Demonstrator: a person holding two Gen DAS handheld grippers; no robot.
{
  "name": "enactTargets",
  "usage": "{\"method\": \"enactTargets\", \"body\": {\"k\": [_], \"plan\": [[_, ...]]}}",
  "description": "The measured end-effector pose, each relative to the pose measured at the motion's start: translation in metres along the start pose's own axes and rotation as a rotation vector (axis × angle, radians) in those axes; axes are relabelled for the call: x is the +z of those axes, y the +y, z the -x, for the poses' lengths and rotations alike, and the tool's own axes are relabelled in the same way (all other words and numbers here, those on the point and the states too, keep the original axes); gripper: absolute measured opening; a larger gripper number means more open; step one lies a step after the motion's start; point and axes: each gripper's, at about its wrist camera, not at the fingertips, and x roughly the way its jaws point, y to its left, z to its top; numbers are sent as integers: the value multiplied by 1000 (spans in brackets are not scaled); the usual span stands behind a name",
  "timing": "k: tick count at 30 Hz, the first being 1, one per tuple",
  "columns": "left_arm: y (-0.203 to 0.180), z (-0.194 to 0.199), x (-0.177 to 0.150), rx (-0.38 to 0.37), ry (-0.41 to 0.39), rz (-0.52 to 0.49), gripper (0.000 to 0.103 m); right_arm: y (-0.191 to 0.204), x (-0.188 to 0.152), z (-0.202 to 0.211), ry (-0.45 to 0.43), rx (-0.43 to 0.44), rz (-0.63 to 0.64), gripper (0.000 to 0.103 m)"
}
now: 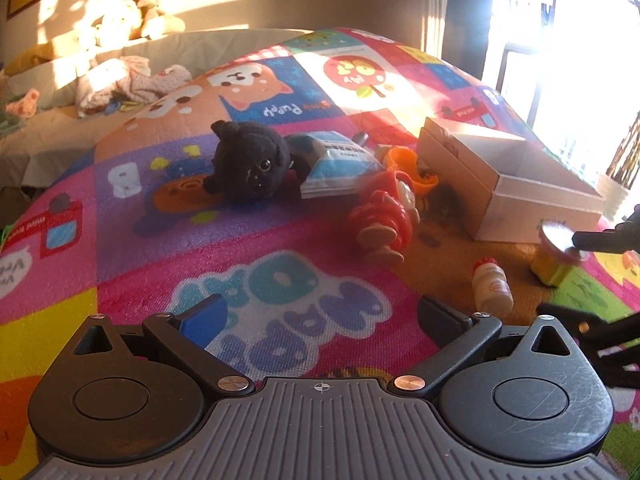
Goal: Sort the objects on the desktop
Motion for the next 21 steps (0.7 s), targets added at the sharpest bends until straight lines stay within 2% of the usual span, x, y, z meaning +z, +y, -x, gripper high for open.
{"method": "enactTargets", "body": {"k": [2, 4, 5, 9, 11, 14, 16, 18, 21], "plan": [[-4, 0, 1, -2, 7, -14, 103, 0, -1, 5, -30, 19, -25, 67], [-9, 2, 3, -22, 14, -32, 103, -6, -5, 10, -59, 3, -71, 68], [-13, 3, 4, -34, 14, -45, 103, -12, -7, 14, -73, -5, -109, 72], [-36, 4, 7, -90, 19, -113, 103, -44, -27, 35, -123, -64, -340, 103], [-51, 0, 8, -117, 26, -155, 103, -57, -42, 38, -111, -80, -457, 103], [-77, -8, 7, -133, 35, -234, 103, -71, -63, 31, -44, -68, -616, 103], [-92, -14, 5, -103, 35, -301, 103, -77, -74, 22, -8, -47, -705, 103], [-100, -20, 3, -39, 22, -369, 103, -80, -80, 19, 7, -43, -756, 103], [-92, -26, 5, 45, 14, -394, 103, -82, -83, 17, -7, -36, -783, 103]]}}
